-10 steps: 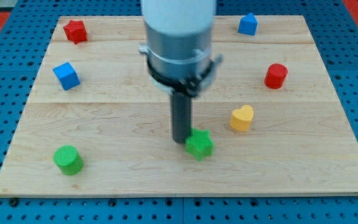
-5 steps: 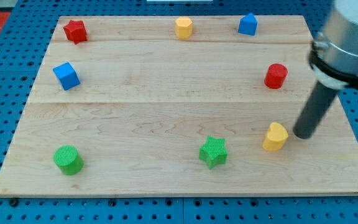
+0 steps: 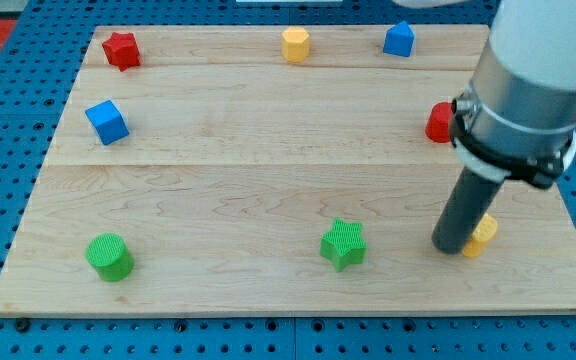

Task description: Place the yellow heart and green blocks in a horizontal line

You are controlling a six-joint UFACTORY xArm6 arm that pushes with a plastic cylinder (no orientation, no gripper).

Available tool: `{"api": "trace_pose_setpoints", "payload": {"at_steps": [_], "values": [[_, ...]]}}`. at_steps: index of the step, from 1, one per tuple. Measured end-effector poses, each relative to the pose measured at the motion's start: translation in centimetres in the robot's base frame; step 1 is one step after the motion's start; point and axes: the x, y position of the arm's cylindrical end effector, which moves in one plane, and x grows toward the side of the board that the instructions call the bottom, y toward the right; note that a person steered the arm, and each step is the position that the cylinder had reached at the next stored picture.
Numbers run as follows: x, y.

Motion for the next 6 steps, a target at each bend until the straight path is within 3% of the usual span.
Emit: {"api": "trace_pose_setpoints", "payload": {"at_steps": [1, 2, 4, 5, 6], "values": [[2.0, -4.7], [0.6, -9.1], [5.3, -14.0], [5.2, -23.8], [3.3, -29.8]]}}
